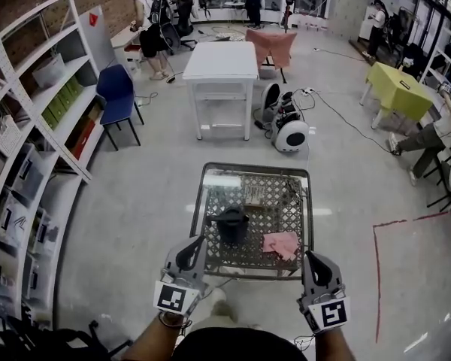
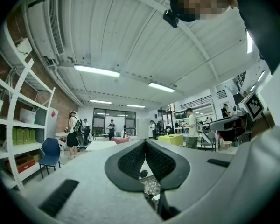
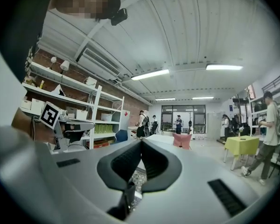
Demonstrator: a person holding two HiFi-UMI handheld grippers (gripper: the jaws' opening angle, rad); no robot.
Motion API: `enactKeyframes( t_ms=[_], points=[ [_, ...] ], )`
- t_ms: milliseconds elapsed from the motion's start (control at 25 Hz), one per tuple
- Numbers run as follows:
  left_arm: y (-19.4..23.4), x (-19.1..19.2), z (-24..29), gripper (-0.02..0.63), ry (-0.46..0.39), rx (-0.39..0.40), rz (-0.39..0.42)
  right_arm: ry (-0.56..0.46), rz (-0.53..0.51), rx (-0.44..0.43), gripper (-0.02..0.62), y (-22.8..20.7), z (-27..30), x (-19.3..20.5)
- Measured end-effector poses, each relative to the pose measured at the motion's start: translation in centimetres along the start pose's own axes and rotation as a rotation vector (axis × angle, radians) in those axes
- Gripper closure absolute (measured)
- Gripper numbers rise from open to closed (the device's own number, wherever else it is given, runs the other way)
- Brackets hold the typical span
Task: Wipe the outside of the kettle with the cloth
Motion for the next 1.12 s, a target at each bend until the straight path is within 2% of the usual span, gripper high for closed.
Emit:
enactKeyframes(
  t_ms=[320, 520, 760, 1120],
  points=[
    [4.1, -0.7, 4.3, 0.597, 0.005, 0.059, 0.011, 0.012, 0.024, 0.039, 0.589, -0.3, 4.5, -1.7],
    [6.2, -1.7, 6.7, 0.597, -0.001, 0.116, 0.012, 0.007, 0.015, 0.086, 0.590, -0.4, 6.6, -3.3],
    [7.7, -0.7, 9.4, 0.597, 0.003, 0.203, 0.018, 0.023, 0.008, 0.135, 0.589, 0.1, 8.9, -4.0],
    [8.7, 4.1, 14.3, 0.597, 0.047, 0.237, -0.097, 0.084, -0.031, 0.157, 0.589, -0.1, 8.8, -3.1]
  ],
)
Point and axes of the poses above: the fingertips, and each gripper's own axes: z forward along the fingers, y to its left, x out of its underside, the point moved 6 cm from there along -z, backward along the fingers, and after that the axes turned 14 degrees about y, right-handed, at the moved point
